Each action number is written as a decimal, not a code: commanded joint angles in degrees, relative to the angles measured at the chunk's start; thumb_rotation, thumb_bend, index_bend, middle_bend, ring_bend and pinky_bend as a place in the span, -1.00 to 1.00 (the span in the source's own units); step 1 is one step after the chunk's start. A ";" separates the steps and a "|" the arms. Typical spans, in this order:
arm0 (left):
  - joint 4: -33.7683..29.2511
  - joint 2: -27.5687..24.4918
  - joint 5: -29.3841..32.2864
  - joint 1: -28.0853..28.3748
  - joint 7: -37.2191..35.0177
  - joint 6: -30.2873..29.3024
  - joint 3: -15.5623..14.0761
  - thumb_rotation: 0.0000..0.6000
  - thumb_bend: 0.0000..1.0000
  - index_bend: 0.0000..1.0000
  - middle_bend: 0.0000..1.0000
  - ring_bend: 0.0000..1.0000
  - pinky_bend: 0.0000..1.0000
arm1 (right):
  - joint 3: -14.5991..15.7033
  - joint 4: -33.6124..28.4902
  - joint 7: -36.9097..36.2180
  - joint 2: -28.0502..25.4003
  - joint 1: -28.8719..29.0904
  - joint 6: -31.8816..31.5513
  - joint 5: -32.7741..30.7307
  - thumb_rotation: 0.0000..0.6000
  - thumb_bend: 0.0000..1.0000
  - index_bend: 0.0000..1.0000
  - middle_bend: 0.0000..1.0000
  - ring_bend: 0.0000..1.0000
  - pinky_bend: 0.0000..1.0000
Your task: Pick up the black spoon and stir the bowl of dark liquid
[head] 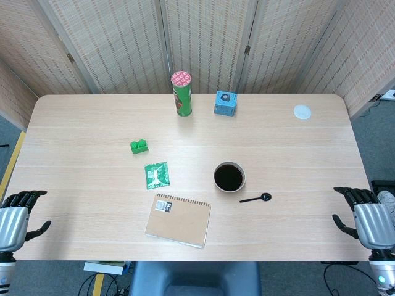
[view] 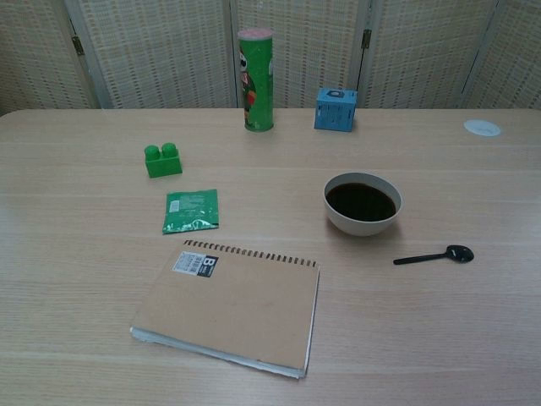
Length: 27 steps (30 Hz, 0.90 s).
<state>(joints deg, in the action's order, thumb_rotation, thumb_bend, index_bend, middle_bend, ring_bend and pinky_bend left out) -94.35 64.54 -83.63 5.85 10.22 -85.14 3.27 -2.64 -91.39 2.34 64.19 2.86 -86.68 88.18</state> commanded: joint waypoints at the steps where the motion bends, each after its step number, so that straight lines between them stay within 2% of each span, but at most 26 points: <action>1: -0.04 0.07 0.09 -0.04 -0.14 -0.17 0.14 1.00 -0.54 -0.44 -0.35 -0.50 -0.46 | -0.03 0.02 -0.14 0.04 0.04 -0.08 0.14 1.00 -0.61 -0.44 -0.34 -0.40 -0.46; 7: -0.06 -0.01 -0.11 -0.05 -0.22 -0.44 0.24 1.00 -0.54 -0.44 -0.35 -0.50 -0.46 | 0.12 0.00 -0.09 -0.05 0.28 0.03 0.78 1.00 -0.61 -0.44 -0.34 -0.40 -0.45; 11: -0.03 -0.10 -0.21 -0.18 -0.65 -0.78 0.32 1.00 -0.54 -0.44 -0.35 -0.50 -0.46 | 0.32 -0.74 0.62 -0.40 0.86 0.85 1.38 1.00 -0.61 -0.45 -0.33 -0.36 -0.35; 20: 0.55 -0.07 -0.28 -0.02 -1.67 -1.24 0.91 1.00 -0.54 -0.44 -0.35 -0.50 -0.46 | -0.06 -3.95 4.81 -1.44 5.18 6.83 2.33 1.00 -0.61 -0.45 -0.14 -0.03 0.02; 22: 0.67 0.05 -0.26 -0.04 -1.95 -1.30 0.96 1.00 -0.54 -0.44 -0.35 -0.50 -0.46 | -0.19 -4.61 6.14 -1.36 6.50 9.03 2.00 1.00 -0.62 -0.44 -0.08 0.04 0.17; 24: 0.86 0.17 -0.26 -0.13 -2.03 -1.45 0.95 1.00 -0.54 -0.44 -0.35 -0.50 -0.46 | -0.47 -5.11 7.44 -0.82 8.23 11.52 1.76 1.00 -0.62 -0.44 0.05 0.23 0.46; 27: 1.04 0.20 -0.18 -0.35 -2.26 -1.63 0.85 1.00 -0.54 -0.44 -0.35 -0.50 -0.46 | -0.90 -5.24 8.70 0.34 10.87 15.44 1.02 1.00 -0.62 -0.40 0.29 0.51 0.72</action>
<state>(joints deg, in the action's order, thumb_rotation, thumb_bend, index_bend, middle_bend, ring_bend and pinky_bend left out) -93.31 64.74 -83.80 5.50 7.93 -86.76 4.13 -3.14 -96.21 9.76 63.67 11.79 -73.65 89.81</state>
